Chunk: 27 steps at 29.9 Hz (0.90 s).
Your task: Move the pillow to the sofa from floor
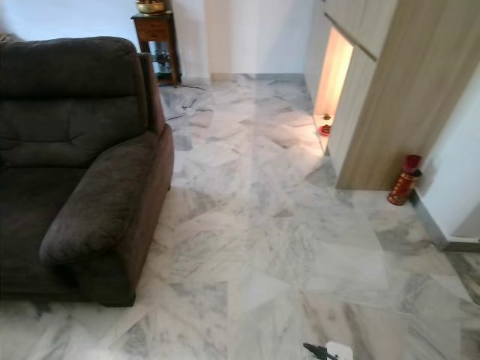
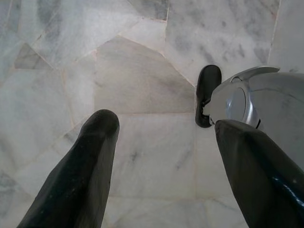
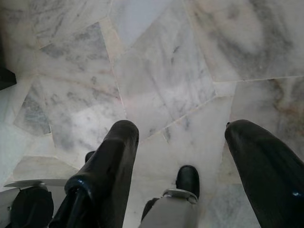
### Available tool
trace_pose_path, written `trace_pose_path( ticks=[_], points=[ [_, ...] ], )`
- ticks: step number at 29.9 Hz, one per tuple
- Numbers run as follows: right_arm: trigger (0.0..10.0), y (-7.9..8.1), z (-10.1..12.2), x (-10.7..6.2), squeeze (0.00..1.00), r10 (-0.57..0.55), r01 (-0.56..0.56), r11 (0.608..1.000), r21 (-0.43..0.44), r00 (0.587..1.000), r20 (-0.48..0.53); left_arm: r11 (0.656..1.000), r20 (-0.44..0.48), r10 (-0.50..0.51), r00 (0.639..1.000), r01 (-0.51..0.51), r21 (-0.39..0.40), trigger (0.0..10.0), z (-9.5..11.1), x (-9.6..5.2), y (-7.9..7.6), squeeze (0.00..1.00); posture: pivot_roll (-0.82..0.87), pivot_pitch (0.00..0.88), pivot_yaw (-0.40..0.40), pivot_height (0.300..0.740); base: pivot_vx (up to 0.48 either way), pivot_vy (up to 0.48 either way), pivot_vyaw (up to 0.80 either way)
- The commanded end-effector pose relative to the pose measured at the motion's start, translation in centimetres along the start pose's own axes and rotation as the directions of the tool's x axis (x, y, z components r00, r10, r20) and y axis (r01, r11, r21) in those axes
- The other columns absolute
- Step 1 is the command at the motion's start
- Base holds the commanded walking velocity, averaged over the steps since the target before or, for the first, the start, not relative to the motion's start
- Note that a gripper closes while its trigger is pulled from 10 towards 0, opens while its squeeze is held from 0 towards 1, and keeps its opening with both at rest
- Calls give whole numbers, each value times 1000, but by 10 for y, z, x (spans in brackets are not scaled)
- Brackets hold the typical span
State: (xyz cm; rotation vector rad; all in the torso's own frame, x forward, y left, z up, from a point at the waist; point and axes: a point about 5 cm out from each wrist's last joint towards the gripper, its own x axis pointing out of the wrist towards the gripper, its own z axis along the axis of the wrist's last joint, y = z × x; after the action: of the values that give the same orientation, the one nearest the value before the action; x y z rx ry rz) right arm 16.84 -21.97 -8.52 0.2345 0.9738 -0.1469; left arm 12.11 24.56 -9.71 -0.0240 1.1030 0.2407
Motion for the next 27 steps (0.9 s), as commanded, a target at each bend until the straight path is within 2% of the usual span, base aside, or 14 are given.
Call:
trace_pose_path(
  ticks=[1, 27],
  points=[
    [10000, 5, 3, 1, 0, 8, -8, 1000, 10, 1000, 8, 1000, -16, 7, 1000, -7, 12, 10000, -3, -1, 4, 0, 40, 0, 30, 740, 0, 428, 0],
    [10000, 5, 4, 2, 0, 9, -9, 1000, 11, 1000, 8, 1000, -18, 12, 1000, -12, 7, 10000, -3, -1, 5, 0, 42, 0, 29, 740, 0, 461, 0]
  ],
)
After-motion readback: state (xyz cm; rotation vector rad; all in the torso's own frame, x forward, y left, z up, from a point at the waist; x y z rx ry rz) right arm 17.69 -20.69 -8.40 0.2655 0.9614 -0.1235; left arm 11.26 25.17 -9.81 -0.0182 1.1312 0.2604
